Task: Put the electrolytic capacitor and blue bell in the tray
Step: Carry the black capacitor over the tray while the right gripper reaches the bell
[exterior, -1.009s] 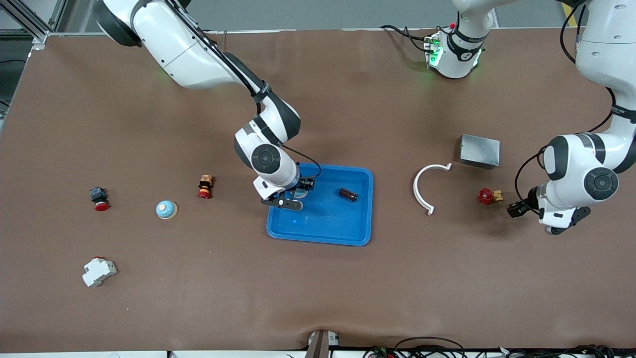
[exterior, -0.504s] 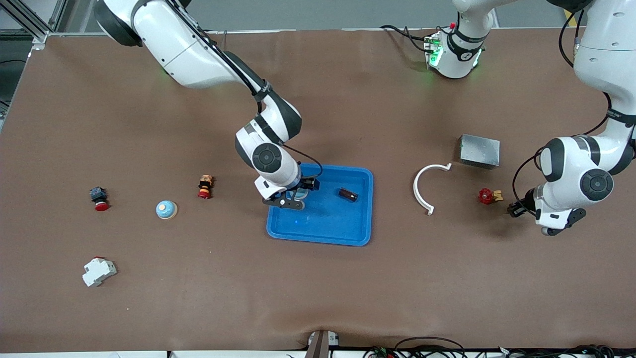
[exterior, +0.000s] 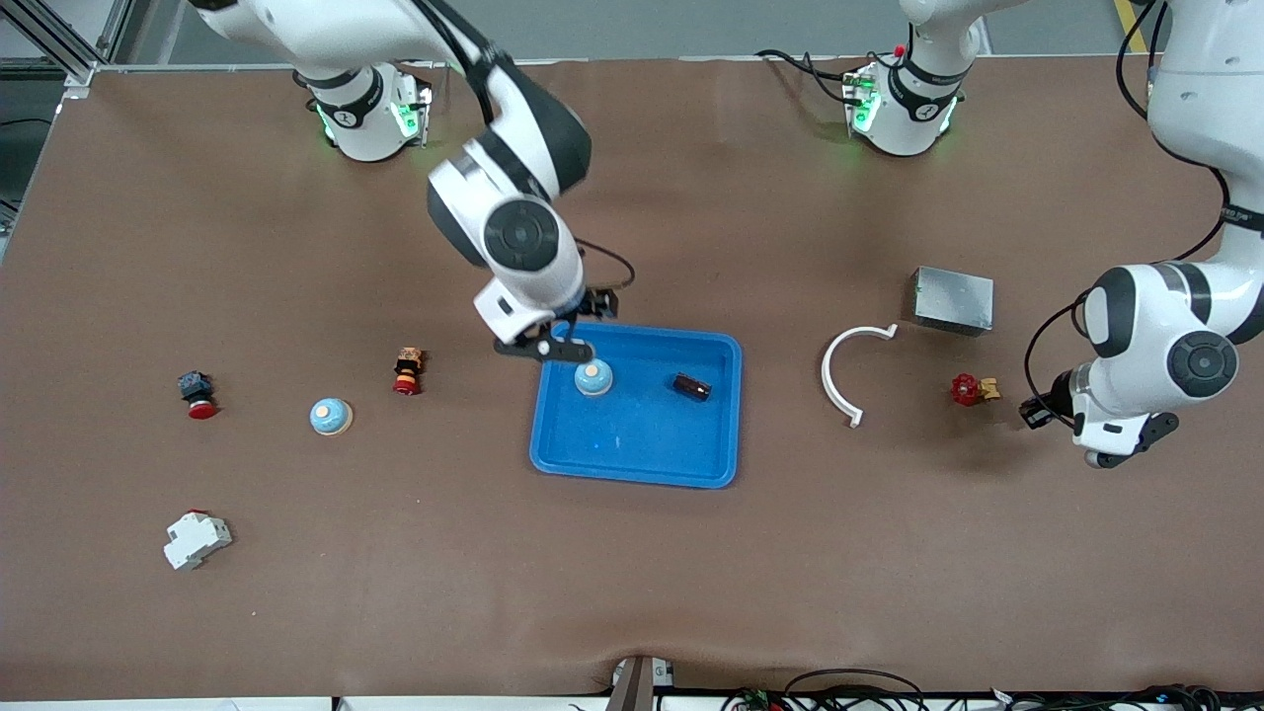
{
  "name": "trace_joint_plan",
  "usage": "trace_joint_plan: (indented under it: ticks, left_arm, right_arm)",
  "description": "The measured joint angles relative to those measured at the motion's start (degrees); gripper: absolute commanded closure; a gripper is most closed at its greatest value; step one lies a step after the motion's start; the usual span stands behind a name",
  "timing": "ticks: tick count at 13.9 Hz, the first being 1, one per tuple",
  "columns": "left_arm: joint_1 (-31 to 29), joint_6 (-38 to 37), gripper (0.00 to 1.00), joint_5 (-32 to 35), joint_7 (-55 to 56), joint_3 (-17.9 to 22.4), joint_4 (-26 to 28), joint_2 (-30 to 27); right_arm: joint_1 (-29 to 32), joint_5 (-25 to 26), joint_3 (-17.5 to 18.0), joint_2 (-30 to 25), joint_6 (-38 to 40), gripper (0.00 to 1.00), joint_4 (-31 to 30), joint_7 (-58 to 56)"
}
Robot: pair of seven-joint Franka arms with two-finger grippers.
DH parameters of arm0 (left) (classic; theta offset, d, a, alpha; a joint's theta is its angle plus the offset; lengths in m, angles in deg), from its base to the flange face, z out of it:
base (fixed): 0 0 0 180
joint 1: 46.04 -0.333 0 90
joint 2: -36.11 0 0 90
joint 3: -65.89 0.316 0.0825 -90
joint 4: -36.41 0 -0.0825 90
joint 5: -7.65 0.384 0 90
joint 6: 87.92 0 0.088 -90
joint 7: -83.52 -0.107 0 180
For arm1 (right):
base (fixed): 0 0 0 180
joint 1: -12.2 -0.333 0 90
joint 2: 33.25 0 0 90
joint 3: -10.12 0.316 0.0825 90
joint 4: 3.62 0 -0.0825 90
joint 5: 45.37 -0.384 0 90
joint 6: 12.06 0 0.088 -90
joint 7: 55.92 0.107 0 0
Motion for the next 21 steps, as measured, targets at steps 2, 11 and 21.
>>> trace_joint_plan:
  ticks: [2,11,21]
  left_arm:
    - [0.03,-4.52,1.0,-0.61,2.85,-2.45,-0.43,-2.93]
    - [4.81,-7.47,1.0,-2.66,34.02,-13.59,-3.43,-3.39]
    - [24.84,-6.19,1.0,-4.52,67.77,-13.86,-24.22,11.94]
  right_arm:
    - [1.25,0.12,-0.57,-5.09,7.43,0.0,-0.27,-4.68]
    - [23.48,0.6,-1.42,-21.43,8.52,0.0,-14.12,-47.13]
    - [33.34,2.98,-1.4,-23.38,-21.07,0.0,-35.71,-66.17]
